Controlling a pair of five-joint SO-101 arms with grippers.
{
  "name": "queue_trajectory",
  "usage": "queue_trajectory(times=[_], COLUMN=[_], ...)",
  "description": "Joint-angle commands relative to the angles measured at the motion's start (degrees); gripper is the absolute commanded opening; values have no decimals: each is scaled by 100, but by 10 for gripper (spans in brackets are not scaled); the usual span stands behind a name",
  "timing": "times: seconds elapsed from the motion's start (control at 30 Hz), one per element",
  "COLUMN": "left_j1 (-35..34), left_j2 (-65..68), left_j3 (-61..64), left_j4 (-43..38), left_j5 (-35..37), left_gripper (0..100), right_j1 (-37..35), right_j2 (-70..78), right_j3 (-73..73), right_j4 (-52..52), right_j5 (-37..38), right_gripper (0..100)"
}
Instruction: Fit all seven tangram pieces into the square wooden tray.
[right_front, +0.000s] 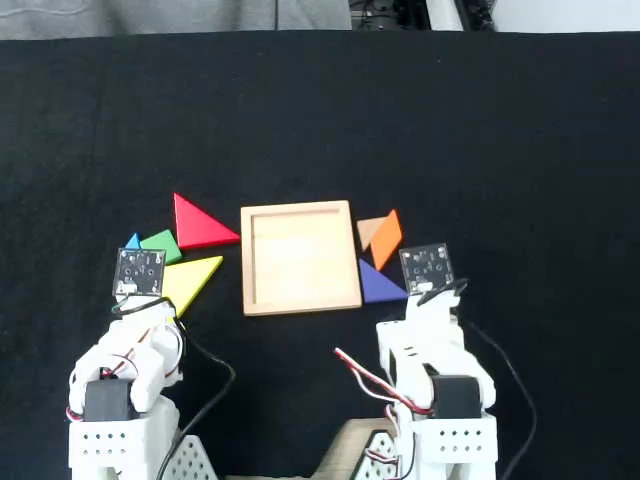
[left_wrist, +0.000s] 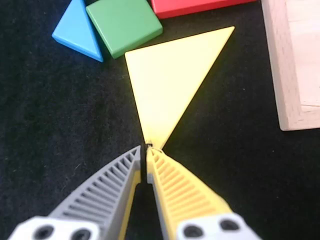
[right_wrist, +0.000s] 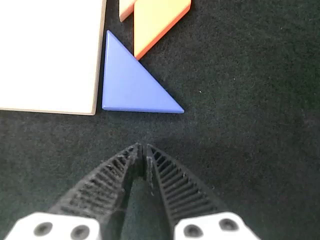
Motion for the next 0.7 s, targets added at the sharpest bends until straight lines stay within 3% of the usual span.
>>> queue_trajectory(times=[0.0, 0.53, 0.67], left_j1=[57, 321, 338], left_j2=[-62, -70, -88], left_j3=[101, 101, -251], left_j4=[18, -26, -35], left_j5=[9, -18, -18], left_gripper=[30, 32, 33], right_j1=[88, 70, 114], right_j2=[-224, -224, -224], right_j3=[4, 4, 4], right_j4=[44, -9, -668], right_j5=[-35, -9, -9], right_gripper=[11, 11, 11])
